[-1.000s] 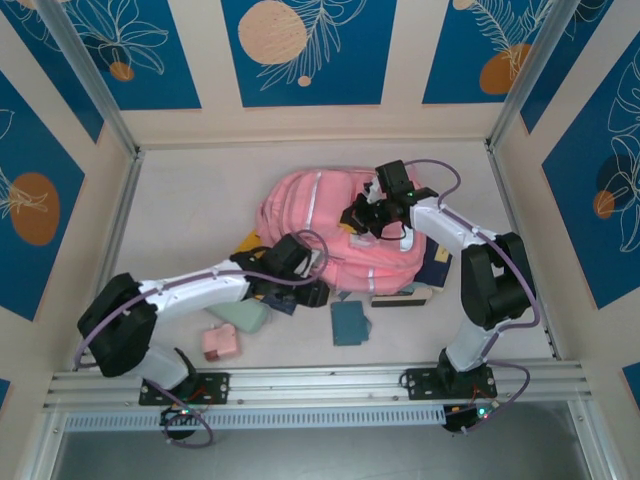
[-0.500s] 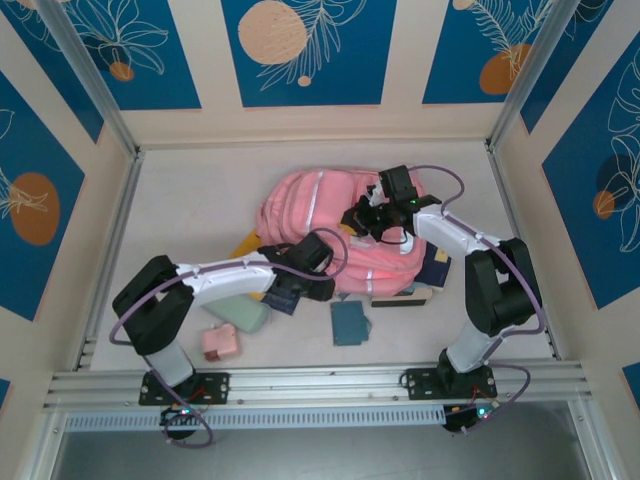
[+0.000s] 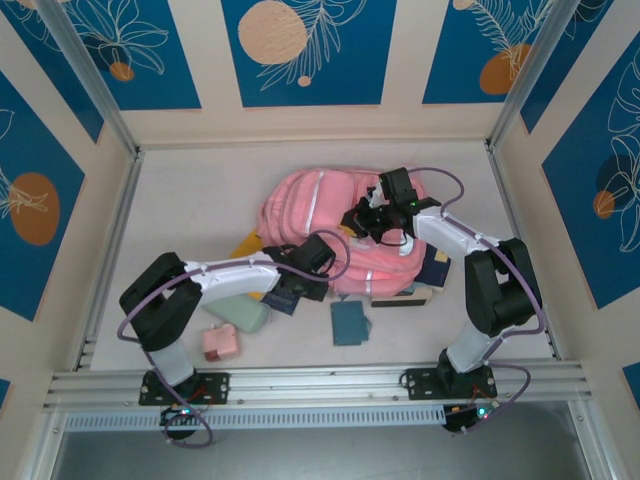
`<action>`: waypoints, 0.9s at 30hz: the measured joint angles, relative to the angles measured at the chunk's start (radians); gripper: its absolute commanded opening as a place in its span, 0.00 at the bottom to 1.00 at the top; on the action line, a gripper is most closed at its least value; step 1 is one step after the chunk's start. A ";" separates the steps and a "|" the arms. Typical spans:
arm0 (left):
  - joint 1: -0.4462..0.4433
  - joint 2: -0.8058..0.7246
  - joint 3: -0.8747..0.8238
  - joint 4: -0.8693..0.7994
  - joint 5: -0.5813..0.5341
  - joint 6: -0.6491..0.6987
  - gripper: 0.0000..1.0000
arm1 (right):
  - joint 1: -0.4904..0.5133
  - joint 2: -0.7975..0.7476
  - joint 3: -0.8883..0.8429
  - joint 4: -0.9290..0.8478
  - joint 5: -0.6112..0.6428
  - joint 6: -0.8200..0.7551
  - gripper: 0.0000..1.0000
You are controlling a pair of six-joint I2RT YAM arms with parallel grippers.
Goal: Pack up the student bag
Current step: Unzip the student bag at the center of the table.
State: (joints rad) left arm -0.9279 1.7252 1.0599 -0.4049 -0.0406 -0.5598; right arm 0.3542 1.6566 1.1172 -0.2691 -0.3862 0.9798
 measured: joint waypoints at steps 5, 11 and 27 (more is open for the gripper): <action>0.000 -0.001 -0.001 -0.001 -0.019 0.011 0.07 | 0.000 -0.017 -0.008 -0.001 0.002 -0.004 0.00; 0.003 -0.023 -0.020 0.000 -0.027 0.016 0.00 | 0.000 -0.031 -0.021 0.004 0.001 -0.004 0.00; 0.071 -0.167 -0.163 0.064 -0.031 0.017 0.00 | 0.000 -0.050 -0.021 -0.019 0.001 -0.054 0.00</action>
State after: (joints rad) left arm -0.8566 1.5578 0.8970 -0.3408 -0.0715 -0.5426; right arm 0.3538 1.6062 1.0966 -0.2886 -0.3855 0.9257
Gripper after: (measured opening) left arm 0.084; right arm 0.056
